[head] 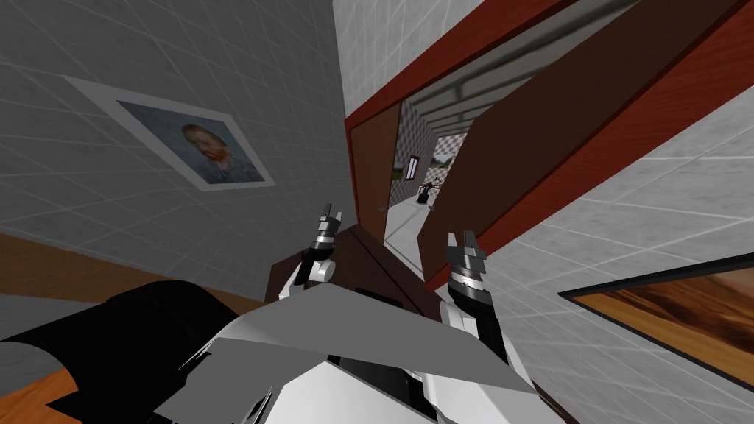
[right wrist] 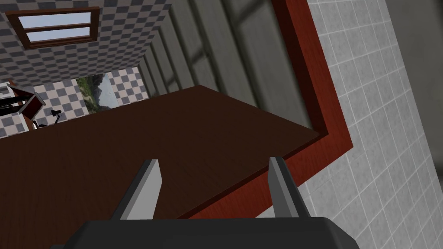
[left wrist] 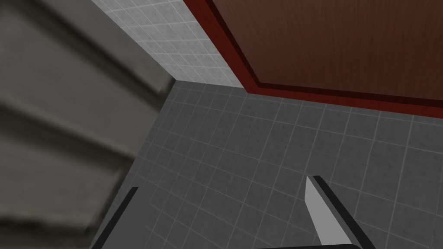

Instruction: Push the door open

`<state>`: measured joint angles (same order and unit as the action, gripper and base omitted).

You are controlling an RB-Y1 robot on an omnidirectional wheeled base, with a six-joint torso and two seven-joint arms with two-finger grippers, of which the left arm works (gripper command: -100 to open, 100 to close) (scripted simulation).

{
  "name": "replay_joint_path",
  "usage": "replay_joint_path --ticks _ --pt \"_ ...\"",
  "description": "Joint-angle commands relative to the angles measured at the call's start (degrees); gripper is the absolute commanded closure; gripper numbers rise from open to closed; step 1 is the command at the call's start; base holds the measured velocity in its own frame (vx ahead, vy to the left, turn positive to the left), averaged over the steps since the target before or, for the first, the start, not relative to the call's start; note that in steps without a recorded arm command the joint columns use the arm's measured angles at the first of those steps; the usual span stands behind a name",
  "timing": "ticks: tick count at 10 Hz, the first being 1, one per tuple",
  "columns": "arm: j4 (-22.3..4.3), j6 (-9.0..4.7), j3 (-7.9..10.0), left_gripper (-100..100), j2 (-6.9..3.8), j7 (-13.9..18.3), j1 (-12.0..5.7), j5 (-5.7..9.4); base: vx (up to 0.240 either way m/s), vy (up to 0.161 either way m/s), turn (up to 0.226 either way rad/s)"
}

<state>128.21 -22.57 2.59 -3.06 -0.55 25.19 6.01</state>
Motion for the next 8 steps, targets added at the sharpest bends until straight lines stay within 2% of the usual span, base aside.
replay_joint_path --ticks 1,8 --pt "-1.90 -0.55 0.28 -100 -0.46 0.10 -0.51 0.19 0.064 0.055 -0.107" --pt "-11.53 -2.90 0.38 -100 -1.32 -0.39 -3.85 0.30 0.079 0.060 -0.113"
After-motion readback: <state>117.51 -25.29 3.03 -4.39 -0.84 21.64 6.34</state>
